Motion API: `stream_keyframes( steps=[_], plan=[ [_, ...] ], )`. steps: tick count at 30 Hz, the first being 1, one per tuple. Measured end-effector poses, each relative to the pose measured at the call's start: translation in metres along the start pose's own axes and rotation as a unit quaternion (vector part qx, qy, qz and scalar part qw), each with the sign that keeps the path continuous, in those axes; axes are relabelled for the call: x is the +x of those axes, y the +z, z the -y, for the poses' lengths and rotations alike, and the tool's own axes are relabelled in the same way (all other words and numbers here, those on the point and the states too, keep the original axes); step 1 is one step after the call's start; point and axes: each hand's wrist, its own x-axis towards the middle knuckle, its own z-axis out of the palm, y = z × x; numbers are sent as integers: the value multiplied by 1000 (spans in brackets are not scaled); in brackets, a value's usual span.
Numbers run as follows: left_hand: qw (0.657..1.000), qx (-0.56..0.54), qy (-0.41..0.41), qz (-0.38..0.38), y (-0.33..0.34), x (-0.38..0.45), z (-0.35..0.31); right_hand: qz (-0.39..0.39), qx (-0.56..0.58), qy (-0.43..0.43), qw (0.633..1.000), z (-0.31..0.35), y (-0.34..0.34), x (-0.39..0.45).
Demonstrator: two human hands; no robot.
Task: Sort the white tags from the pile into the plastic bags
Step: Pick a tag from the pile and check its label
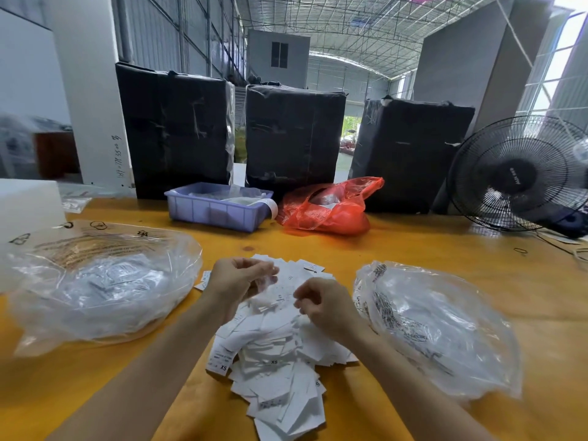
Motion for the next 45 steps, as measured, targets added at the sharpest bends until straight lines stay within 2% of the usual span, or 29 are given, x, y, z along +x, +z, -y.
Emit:
stream_keyframes(
  steps=[3,6,11,14,16,20,22,24,25,27,28,30,32,35,40,43,45],
  plan=[
    [999,14,30,-30,-7,3,-2,60,-103,-49,992,3,16,8],
    [997,43,49,-35,-10,3,-1,143,-153,-47,977,6,25,18],
    [996,55,53,-45,-12,6,3,189,-210,-111,953,6,17,18],
    [997,48,43,-44,-12,7,5,226,-201,-113,947,5,8,14],
    [997,51,40,-41,-12,7,5,218,-234,-102,942,9,10,11],
    [996,66,45,-36,-11,6,5,135,-338,-130,922,20,28,9],
    [996,68,47,-36,-11,5,4,133,-345,-135,919,24,29,12],
    [996,65,47,-38,-12,5,4,135,-303,-115,936,23,20,14],
    [996,62,46,-39,-12,5,3,131,-248,-83,956,20,12,16],
    [997,50,44,-37,-12,5,2,107,-27,8,994,11,-8,18],
    [998,43,44,-34,-12,5,2,100,103,49,988,6,-18,18],
    [998,39,38,-27,-11,5,3,94,312,116,938,1,-33,16],
    [998,49,26,-17,-9,5,4,86,408,145,897,-2,-42,16],
    [998,59,12,5,-7,4,3,89,436,153,883,-1,-43,17],
    [994,97,-1,58,-4,-1,0,82,419,140,893,6,-39,18],
    [988,119,4,99,-5,-5,-2,29,423,120,898,11,-39,20],
    [986,116,-1,123,-4,-7,-4,-16,457,101,883,14,-40,21]
  ],
)
